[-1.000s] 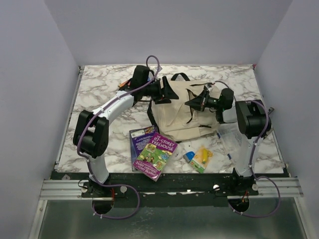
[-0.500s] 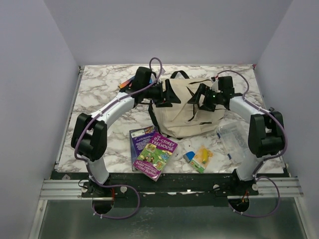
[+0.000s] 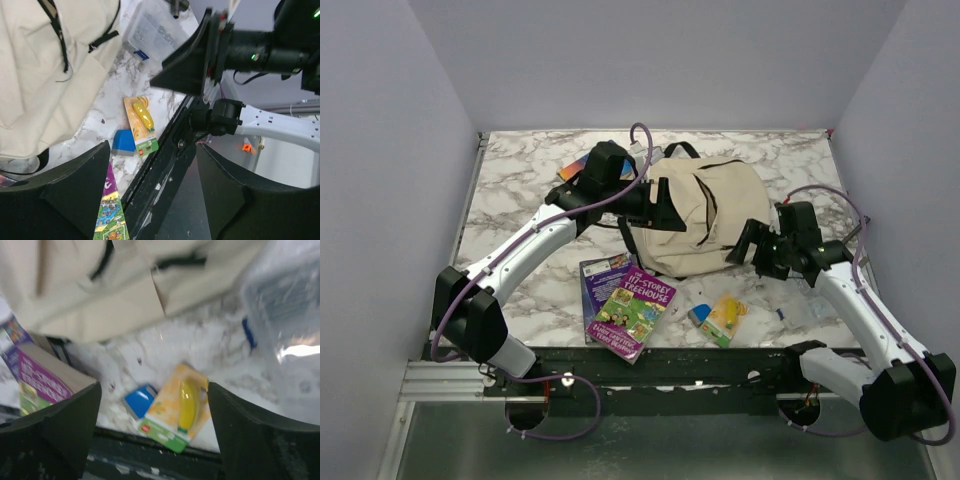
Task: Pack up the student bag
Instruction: Unzip the student bag at the center of the board, then pick up the personal item from the center of the board.
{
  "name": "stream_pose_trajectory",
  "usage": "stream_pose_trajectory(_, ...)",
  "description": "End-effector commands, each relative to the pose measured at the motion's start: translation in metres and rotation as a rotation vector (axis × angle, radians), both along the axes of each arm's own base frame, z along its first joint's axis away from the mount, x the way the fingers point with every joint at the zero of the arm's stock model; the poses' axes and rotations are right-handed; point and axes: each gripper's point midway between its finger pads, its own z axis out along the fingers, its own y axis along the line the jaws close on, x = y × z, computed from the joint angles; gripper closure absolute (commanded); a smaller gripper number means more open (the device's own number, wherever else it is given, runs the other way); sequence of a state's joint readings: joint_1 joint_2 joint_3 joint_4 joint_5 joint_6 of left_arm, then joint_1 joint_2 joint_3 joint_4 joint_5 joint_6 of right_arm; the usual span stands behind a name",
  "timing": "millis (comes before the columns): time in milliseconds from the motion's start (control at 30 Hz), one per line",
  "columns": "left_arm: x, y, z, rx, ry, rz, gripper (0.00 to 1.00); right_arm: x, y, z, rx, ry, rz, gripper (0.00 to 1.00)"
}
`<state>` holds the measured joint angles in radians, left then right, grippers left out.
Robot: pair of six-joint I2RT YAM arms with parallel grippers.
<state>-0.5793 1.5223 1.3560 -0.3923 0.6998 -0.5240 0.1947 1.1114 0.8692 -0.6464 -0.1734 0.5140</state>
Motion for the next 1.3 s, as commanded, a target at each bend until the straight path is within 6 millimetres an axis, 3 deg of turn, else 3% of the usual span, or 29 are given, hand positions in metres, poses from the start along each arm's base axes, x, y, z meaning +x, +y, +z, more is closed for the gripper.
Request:
stream_pose_trajectory(0, -0.027, -0.002, 0.006, 0.016, -0.058, -0.071, 0.28, -0.085, 0.004, -0.042, 0.014, 0.224, -0.051, 0.15)
stream_pose_trajectory(100, -0.040, -0.007, 0.012, 0.000, -0.058, -0.106, 0.28, -0.114, 0.006, -0.058, 0.025, 0.270, -0.054, 0.24)
stream_pose_trajectory(200, -0.050, -0.012, 0.015, -0.005, -0.066, -0.134, 0.28, -0.126, 0.007, -0.066, 0.033, 0.289, -0.048, 0.31)
stream_pose_trajectory(467, -0.057, -0.018, 0.010, 0.008, -0.071, -0.154, 0.28, -0.118, 0.010, -0.067, -0.002, 0.294, -0.038, 0.42)
stream_pose_trajectory(767, -0.049, -0.018, -0.002, 0.047, -0.067, -0.137, 0.28, -0.109, 0.011, -0.094, -0.127, 0.319, -0.033, 0.47)
stream_pose_trajectory(900, -0.048, -0.019, -0.008, 0.058, -0.055, -0.135, 0.28, -0.106, 0.021, -0.101, -0.132, 0.327, -0.007, 0.50)
stream_pose_trajectory(1067, -0.046, -0.018, -0.013, 0.074, -0.053, -0.128, 0.29, -0.101, 0.018, -0.105, -0.197, 0.316, -0.007, 0.60)
stream_pose_trajectory(1267, -0.047, -0.018, -0.008, 0.070, -0.059, -0.134, 0.29, -0.098, 0.020, -0.116, -0.234, 0.339, 0.024, 0.62)
